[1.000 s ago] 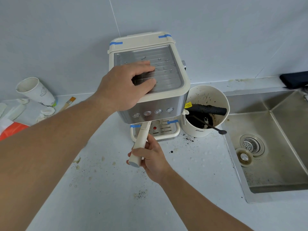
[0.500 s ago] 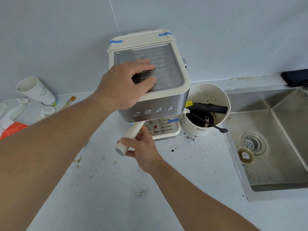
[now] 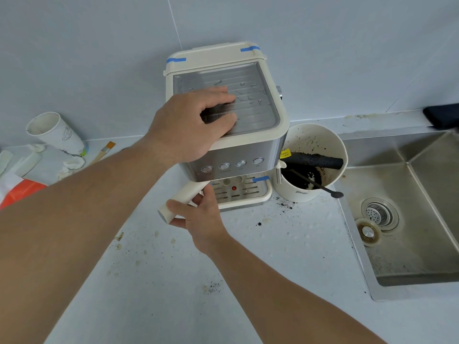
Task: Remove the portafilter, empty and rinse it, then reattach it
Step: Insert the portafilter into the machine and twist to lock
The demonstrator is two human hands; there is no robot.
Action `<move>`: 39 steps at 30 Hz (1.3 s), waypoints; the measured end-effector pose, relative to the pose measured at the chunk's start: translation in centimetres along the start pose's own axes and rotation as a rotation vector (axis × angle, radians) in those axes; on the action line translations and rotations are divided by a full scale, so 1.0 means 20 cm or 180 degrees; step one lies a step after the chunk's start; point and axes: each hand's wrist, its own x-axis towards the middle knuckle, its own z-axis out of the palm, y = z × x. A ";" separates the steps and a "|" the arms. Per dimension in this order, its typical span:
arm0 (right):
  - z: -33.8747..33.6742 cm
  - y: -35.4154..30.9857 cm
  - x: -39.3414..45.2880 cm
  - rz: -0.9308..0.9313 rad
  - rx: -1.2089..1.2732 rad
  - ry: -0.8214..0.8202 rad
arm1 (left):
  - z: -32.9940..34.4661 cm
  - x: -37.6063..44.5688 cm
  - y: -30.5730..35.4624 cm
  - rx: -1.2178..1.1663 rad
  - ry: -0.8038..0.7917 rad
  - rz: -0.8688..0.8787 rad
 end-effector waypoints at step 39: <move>-0.34 -0.36 -0.17 0.1105 -0.1589 -0.0301 | -0.03 -0.01 0.03 0.0429 -0.0245 0.0366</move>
